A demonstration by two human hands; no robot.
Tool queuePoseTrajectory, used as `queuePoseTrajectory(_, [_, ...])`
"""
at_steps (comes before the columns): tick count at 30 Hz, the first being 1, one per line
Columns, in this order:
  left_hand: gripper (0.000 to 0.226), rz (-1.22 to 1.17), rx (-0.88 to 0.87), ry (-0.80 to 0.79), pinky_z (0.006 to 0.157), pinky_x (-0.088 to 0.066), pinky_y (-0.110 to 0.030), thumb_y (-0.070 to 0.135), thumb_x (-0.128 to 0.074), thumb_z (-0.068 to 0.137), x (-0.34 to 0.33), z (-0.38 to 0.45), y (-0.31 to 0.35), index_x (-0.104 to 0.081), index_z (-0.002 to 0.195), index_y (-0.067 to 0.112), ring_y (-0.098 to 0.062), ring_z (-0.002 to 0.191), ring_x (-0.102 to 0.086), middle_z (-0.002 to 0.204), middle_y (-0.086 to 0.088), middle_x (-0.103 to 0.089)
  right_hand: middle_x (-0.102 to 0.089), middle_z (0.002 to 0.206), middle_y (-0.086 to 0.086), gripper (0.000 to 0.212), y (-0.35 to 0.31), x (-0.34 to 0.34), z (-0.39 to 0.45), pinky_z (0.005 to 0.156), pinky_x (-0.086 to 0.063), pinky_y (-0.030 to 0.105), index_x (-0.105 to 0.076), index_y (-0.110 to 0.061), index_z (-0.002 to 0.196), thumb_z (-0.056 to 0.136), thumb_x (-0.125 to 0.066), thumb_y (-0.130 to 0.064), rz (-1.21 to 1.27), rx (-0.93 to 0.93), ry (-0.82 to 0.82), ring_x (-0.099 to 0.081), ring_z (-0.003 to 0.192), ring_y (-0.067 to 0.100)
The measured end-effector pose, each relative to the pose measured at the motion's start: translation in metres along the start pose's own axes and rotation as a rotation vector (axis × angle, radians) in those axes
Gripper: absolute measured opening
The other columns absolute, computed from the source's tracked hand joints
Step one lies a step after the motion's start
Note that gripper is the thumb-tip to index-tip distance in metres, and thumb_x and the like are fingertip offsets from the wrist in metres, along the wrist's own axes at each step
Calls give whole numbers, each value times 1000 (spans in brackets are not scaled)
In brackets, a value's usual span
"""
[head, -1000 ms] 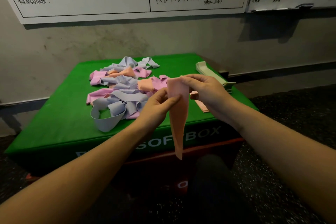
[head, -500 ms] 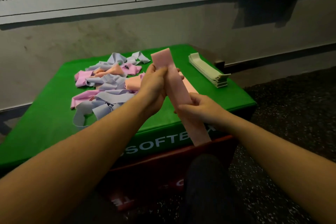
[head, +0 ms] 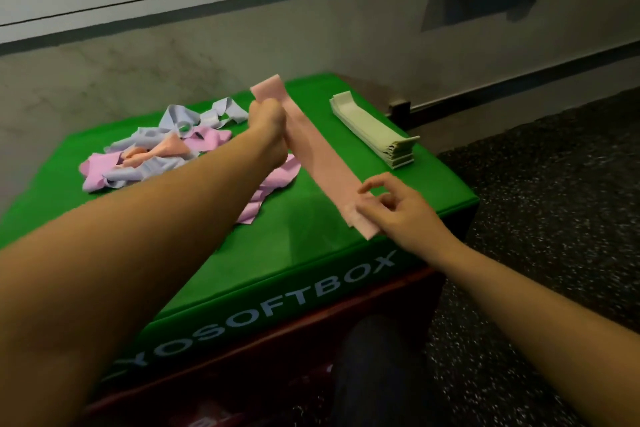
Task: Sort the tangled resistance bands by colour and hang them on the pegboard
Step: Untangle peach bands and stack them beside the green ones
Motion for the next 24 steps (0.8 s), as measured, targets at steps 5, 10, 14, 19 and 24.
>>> queuePoseTrajectory(5, [23,147,70,-36,96,-51,-50,3,-37,91,-19,38,-28,-55,102,11,-29,96,-64,94,-13,-62,-73,78,-9,14,11,7,19,56,-49,25,-77,-23,101,93,-66,-18,-56,-42,-100,-63,61,9])
queuePoseTrajectory(10, [27,200,22,-122,80,-54,-41,-3,-44,96,-37,69,-44,-49,114,16,-22,91,-60,98,-7,-60,-66,68,-16,22,20,10,39,41,-29,9,-75,-17,107,96,-58,-8,-121,-59,-207,-42,37,0])
queuePoseTrajectory(14, [31,376,-13,-146,68,-52,-30,6,-56,96,-43,92,-63,-52,125,15,-18,90,-59,108,-5,-61,-69,63,-21,21,31,6,55,47,-44,22,-76,-27,98,94,-61,-13,-187,-89,-211,-59,49,5])
queuePoseTrajectory(19, [29,686,-45,-145,44,-45,-23,20,-64,95,-45,118,-93,-55,123,21,-9,56,-57,92,-3,-65,-77,85,1,26,48,-1,60,57,-52,36,-75,-40,86,87,-62,-17,-178,-85,-248,-65,63,28])
queuePoseTrajectory(24, [25,795,-220,-166,65,-49,-22,19,-63,93,-50,131,-94,-64,117,15,-15,84,-61,107,-5,-67,-63,58,-27,22,46,-5,61,46,-34,9,-78,-22,101,90,-61,-12,-279,-76,-369,-52,46,-4])
Point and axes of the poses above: each hand's wrist, its own z-axis towards the middle knuckle, its own x-axis out of the back of the hand, y = z × x, the point moved 7 cm from there along z, towards the middle knuckle
